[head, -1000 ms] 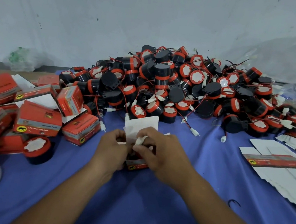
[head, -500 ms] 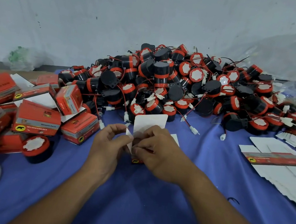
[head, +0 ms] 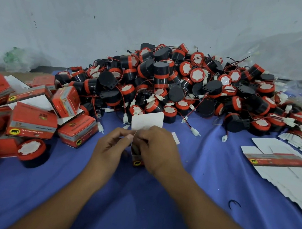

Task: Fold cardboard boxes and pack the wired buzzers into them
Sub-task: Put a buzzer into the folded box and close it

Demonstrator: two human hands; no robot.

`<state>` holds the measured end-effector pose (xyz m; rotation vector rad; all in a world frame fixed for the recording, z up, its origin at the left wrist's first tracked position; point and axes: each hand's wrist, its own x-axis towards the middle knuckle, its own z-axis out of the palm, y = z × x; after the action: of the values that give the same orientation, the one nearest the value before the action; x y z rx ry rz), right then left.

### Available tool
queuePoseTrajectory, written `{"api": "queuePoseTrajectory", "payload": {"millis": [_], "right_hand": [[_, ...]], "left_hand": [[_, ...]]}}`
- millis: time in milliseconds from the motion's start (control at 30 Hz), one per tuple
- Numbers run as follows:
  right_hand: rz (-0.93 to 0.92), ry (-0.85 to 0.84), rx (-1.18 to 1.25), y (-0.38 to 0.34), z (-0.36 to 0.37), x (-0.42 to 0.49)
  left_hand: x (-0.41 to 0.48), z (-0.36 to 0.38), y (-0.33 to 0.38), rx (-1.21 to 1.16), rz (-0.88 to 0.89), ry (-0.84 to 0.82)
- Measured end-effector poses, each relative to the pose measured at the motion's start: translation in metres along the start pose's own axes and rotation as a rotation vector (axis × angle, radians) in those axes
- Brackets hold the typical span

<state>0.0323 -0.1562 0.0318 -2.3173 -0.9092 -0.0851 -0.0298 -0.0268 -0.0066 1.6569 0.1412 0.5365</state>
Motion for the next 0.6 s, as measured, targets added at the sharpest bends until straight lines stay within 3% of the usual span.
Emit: {"api": "queuePoseTrajectory", "payload": {"millis": [233,467,600], "right_hand": [[-0.035,-0.166,-0.108,0.008,-0.001,0.001],[0.119,0.093,0.066,0.004,0.006,-0.001],[0.111,0.11,0.021,-0.003,0.01,-0.002]], "left_hand": [[0.001,0.001,-0.007,0.079,0.018,-0.019],[-0.001,0.002,-0.002,0.067,0.07,-0.05],[-0.001,0.001,-0.003,0.081,0.07,-0.043]]}}
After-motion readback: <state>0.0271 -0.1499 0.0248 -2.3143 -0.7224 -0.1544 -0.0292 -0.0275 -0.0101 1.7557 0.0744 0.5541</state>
